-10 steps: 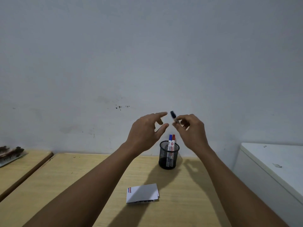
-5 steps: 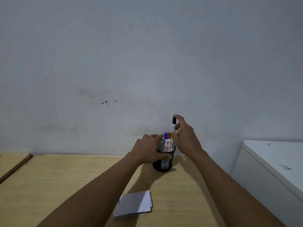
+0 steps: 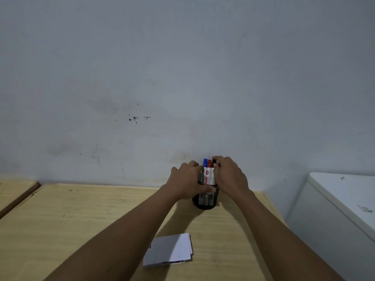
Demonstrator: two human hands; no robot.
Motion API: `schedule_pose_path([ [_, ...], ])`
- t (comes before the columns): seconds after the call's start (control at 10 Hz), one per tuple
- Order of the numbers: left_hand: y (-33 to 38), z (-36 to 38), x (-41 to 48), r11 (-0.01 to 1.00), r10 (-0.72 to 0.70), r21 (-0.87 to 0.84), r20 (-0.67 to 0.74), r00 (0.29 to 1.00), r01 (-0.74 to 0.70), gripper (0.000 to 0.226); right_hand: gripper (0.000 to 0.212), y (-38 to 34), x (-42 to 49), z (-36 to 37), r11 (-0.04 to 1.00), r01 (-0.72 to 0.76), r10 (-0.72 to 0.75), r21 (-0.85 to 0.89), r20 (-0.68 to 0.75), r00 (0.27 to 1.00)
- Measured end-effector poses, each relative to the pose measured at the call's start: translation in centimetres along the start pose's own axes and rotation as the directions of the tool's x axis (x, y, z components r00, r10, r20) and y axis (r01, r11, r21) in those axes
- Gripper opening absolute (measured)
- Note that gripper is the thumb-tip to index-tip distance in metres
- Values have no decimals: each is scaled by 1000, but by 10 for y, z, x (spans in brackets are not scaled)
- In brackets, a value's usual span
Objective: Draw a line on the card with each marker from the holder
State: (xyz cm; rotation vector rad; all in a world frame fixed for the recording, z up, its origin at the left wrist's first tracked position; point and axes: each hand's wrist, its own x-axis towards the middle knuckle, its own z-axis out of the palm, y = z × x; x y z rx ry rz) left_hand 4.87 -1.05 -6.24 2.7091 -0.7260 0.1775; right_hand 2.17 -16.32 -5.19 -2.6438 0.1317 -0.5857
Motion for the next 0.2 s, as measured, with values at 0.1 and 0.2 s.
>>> schedule_pose_path([
  [0.1,1,-12,-12,999,-24,34,-20,1000,25,87,42,-6,-6,-8,999,22,-22,28,0,1000],
  [0.2,-6,-27,-28,996,-59,52,-119,991,66,88,42,-16,-16,-16,997,61,-60,41,-28,998],
])
